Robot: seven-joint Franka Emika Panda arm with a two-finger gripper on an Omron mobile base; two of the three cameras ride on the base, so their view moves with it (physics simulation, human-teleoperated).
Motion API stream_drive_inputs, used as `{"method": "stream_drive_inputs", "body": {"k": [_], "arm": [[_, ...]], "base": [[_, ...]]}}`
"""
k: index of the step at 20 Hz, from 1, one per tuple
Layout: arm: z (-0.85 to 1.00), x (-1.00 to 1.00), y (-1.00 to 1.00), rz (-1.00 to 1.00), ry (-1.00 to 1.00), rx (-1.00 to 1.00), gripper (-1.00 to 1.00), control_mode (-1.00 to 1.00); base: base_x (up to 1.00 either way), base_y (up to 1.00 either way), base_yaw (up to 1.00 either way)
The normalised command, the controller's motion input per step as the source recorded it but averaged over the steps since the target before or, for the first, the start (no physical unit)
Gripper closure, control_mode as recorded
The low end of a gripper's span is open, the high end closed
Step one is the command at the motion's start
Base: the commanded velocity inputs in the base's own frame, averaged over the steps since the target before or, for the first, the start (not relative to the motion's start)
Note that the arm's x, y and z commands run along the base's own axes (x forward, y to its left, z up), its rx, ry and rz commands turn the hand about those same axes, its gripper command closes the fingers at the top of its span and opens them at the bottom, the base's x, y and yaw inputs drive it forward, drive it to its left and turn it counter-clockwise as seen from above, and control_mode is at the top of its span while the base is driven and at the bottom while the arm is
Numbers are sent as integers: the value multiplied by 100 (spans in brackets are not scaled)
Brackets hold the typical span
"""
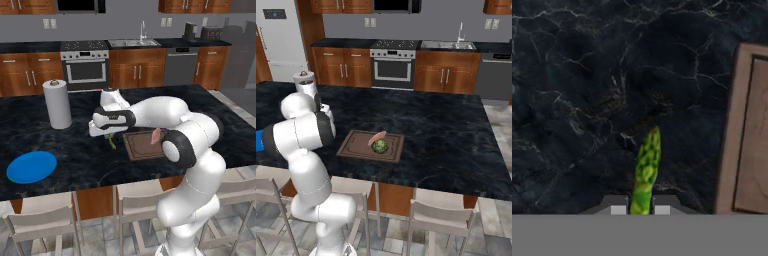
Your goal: Create a steak meal by picking up the steak and asparagus from the tray and placing them on the plate. Leave the artichoke on the tray.
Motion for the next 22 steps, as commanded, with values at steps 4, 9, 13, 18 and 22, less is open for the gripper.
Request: {"method": "stream_drive_inputs", "body": {"k": [4, 9, 13, 18, 22], "arm": [[14, -54, 100, 15, 0, -4, 100, -100], [13, -45, 100, 14, 0, -4, 100, -100], [3, -24, 94, 11, 0, -3, 100, -100], [0, -1, 81, 6, 0, -1, 100, -100], [0, 0, 70, 2, 0, 0, 100, -100]], "base": [[0, 0, 0], [0, 0, 0], [0, 0, 0], [0, 0, 0], [0, 0, 0]]}}
